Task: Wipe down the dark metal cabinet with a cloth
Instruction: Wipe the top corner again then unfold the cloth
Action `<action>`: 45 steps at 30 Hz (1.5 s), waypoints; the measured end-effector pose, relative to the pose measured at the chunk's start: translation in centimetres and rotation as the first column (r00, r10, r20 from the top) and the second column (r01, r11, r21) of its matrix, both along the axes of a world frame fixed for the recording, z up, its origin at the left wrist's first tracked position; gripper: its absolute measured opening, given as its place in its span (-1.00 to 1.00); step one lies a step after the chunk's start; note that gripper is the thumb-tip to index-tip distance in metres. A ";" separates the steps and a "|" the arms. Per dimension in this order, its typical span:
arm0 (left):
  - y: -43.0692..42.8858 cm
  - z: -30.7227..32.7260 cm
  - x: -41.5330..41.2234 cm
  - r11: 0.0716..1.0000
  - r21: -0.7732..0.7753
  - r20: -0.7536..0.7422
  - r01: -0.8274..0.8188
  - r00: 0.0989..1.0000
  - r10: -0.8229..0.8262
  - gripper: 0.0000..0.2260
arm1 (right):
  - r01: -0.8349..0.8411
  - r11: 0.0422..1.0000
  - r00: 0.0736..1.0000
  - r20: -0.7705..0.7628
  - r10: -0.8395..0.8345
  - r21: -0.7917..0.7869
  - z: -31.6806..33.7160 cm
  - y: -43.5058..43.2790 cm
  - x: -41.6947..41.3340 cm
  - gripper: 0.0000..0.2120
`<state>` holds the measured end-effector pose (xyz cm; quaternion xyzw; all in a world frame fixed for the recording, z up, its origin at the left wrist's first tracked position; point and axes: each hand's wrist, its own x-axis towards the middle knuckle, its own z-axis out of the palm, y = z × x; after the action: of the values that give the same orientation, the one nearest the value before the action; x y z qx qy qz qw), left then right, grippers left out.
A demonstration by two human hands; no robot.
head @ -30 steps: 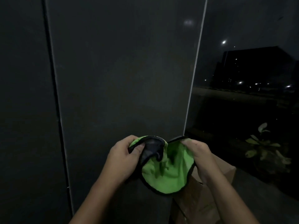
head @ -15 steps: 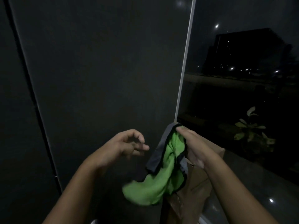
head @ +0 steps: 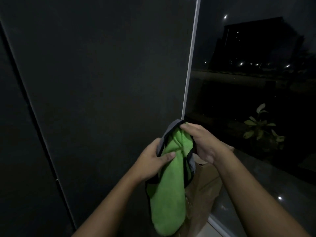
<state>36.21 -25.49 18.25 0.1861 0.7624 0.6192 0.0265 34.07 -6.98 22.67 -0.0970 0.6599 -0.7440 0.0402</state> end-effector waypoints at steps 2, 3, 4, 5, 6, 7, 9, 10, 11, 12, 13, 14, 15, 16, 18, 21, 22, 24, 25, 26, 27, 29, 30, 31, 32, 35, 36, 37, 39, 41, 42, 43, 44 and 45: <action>0.1 0.3 -0.3 0.994 0.033 0.039 -0.101 0.994 0.100 -0.83 | 0.001 0.995 0.995 0.102 0.010 -0.102 -1.5 0.9 -0.3 -0.50; 0.2 0.5 -0.4 0.988 0.057 0.080 -0.146 0.987 0.142 -0.85 | 0.000 0.986 0.987 0.160 0.027 -0.167 -2.6 1.3 -0.4 -0.39; 0.2 0.7 -0.4 0.981 0.075 0.136 -0.177 0.977 0.166 -0.87 | -0.011 0.974 0.977 0.206 0.059 -0.228 -3.8 1.7 -0.4 -0.29; 0.3 1.0 -0.4 0.977 0.094 0.201 -0.189 0.965 0.167 -0.89 | -0.048 0.957 0.963 0.242 0.121 -0.287 -5.1 1.9 -0.2 -0.22; 0.3 1.3 -0.3 0.975 0.108 0.264 -0.192 0.951 0.158 -0.91 | -0.113 0.931 0.941 0.265 0.212 -0.347 -6.6 2.0 0.3 -0.20; 0.3 1.6 -0.2 0.974 0.115 0.321 -0.194 0.936 0.148 -0.93 | -0.186 0.899 0.910 0.275 0.309 -0.396 -8.1 2.0 0.8 -0.21; 0.1 2.0 0.1 0.972 0.114 0.418 -0.203 0.898 0.139 -0.91 | -0.316 0.813 0.851 0.233 0.471 -0.489 -10.8 2.0 2.0 -0.23; 0.1 2.1 0.3 0.970 0.118 0.452 -0.213 0.881 0.138 -0.89 | -0.346 0.772 0.838 0.195 0.510 -0.533 -11.8 1.8 2.4 -0.23; 0.0 2.1 0.3 0.966 0.116 0.479 -0.231 0.865 0.149 -0.88 | -0.344 0.756 0.840 0.177 0.513 -0.558 -12.1 1.5 3.0 -0.22; -0.2 2.0 0.4 0.963 0.103 0.503 -0.250 0.848 0.167 -0.89 | -0.313 0.779 0.858 0.190 0.478 -0.543 -12.3 1.4 3.3 -0.19; -0.4 1.8 0.4 0.961 0.086 0.524 -0.263 0.832 0.181 -0.88 | -0.248 0.834 0.889 0.227 0.399 -0.493 -12.6 1.5 3.5 -0.16; -0.7 1.5 0.3 0.962 0.074 0.547 -0.264 0.817 0.182 -0.85 | -0.182 0.887 0.915 0.256 0.311 -0.424 -13.0 1.7 3.5 -0.15; -1.0 1.3 0.1 0.965 0.058 0.570 -0.255 0.802 0.178 -0.81 | -0.156 0.920 0.928 0.266 0.261 -0.361 -13.1 1.9 3.5 -0.16; -1.2 1.1 0.1 0.971 0.035 0.585 -0.235 0.793 0.171 -0.76 | -0.151 0.935 0.936 0.259 0.239 -0.320 -12.9 2.1 3.5 -0.19; -1.7 0.5 -0.1 0.980 -0.012 0.580 -0.198 0.797 0.168 -0.72 | -0.110 0.943 0.949 0.250 0.194 -0.314 -12.3 2.7 3.3 -0.37; -2.3 -0.1 -0.1 0.977 -0.093 0.569 -0.190 0.795 0.209 -0.68 | -0.032 0.963 0.971 0.219 0.093 -0.266 -11.2 3.2 3.2 -0.52; -2.3 -0.1 0.0 0.977 -0.094 0.576 -0.192 0.790 0.211 -0.67 | -0.012 0.970 0.977 0.204 0.064 -0.243 -11.0 3.2 3.1 -0.51; -2.2 -0.3 0.2 0.980 -0.085 0.593 -0.182 0.781 0.197 -0.64 | 0.016 0.973 0.986 0.168 0.023 -0.230 -10.8 3.0 2.8 -0.51; -2.2 -0.5 0.2 0.979 -0.080 0.593 -0.186 0.781 0.197 -0.66 | 0.017 0.973 0.990 0.142 0.016 -0.229 -10.8 2.8 2.9 -0.49; -2.2 -0.6 0.4 0.980 -0.063 0.589 -0.189 0.785 0.190 -0.68 | 0.023 0.975 0.992 0.128 0.005 -0.220 -10.9 2.8 2.8 -0.44; -2.2 -0.5 0.5 0.982 -0.031 0.587 -0.185 0.792 0.168 -0.69 | 0.024 0.981 0.994 0.113 -0.002 -0.194 -10.9 2.8 2.8 -0.36; -2.4 -0.6 0.3 0.985 0.036 0.580 -0.171 0.806 0.119 -0.70 | 0.023 0.999 0.996 0.091 -0.019 -0.043 -10.9 3.2 2.5 -0.06; -2.6 -0.7 0.1 0.982 0.066 0.574 -0.177 0.812 0.108 -0.69 | 0.011 0.998 0.996 0.085 -0.016 0.060 -11.0 3.6 2.2 0.08; -2.8 -0.6 -0.1 0.979 0.085 0.561 -0.184 0.821 0.105 -0.70 | -0.006 0.987 0.997 0.082 -0.007 0.158 -10.9 3.8 1.9 0.16; -3.1 -0.6 -0.3 0.982 0.084 0.541 -0.167 0.835 0.096 -0.73 | -0.013 0.973 0.997 0.083 -0.006 0.232 -10.9 4.0 1.6 0.20; -3.9 -0.5 -0.6 0.999 -0.002 0.469 -0.051 0.882 0.046 -0.81 | 0.053 0.968 0.993 0.090 -0.078 0.244 -10.4 4.8 1.0 0.07; -4.1 -0.5 -0.7 1.000 -0.023 0.456 -0.014 0.889 0.023 -0.71 | 0.092 0.970 0.990 0.081 -0.113 0.225 -10.3 5.1 0.8 -0.03; -4.2 -0.5 -0.7 0.999 -0.040 0.449 0.011 0.894 0.008 -0.59 | 0.115 0.972 0.989 0.067 -0.131 0.204 -10.0 5.5 0.7 -0.14; -4.7 -0.7 -0.9 0.994 -0.103 0.426 0.046 0.905 0.002 -0.33 | 0.124 0.973 0.990 0.038 -0.133 0.193 -9.9 6.3 0.4 -0.30; -5.0 -0.9 -1.0 0.972 -0.205 0.404 0.114 0.914 -0.022 -0.06 | 0.139 0.961 0.990 -0.013 -0.140 0.239 -9.8 6.9 0.2 -0.39; -5.0 -1.0 -0.9 0.950 -0.272 0.385 0.155 0.922 -0.040 0.05 | 0.156 0.952 0.988 -0.034 -0.152 0.263 -9.9 7.2 0.1 -0.43; -5.0 -1.1 -0.9 0.919 -0.348 0.364 0.182 0.930 -0.046 0.09 | 0.161 0.950 0.987 -0.044 -0.155 0.269 -9.8 7.3 0.2 -0.46; -4.9 -1.2 -0.9 0.883 -0.432 0.340 0.185 0.940 -0.030 0.06 | 0.158 0.953 0.988 -0.040 -0.152 0.257 -9.8 7.4 0.3 -0.49; -4.7 -1.3 -0.9 0.839 -0.518 0.313 0.168 0.950 0.003 -0.03 | 0.149 0.959 0.989 -0.030 -0.146 0.242 -9.9 7.5 0.3 -0.51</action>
<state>35.32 -30.18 16.95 0.1075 0.8833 0.3994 0.2205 34.34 0.51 12.80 -0.0464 0.7518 -0.6578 -0.0078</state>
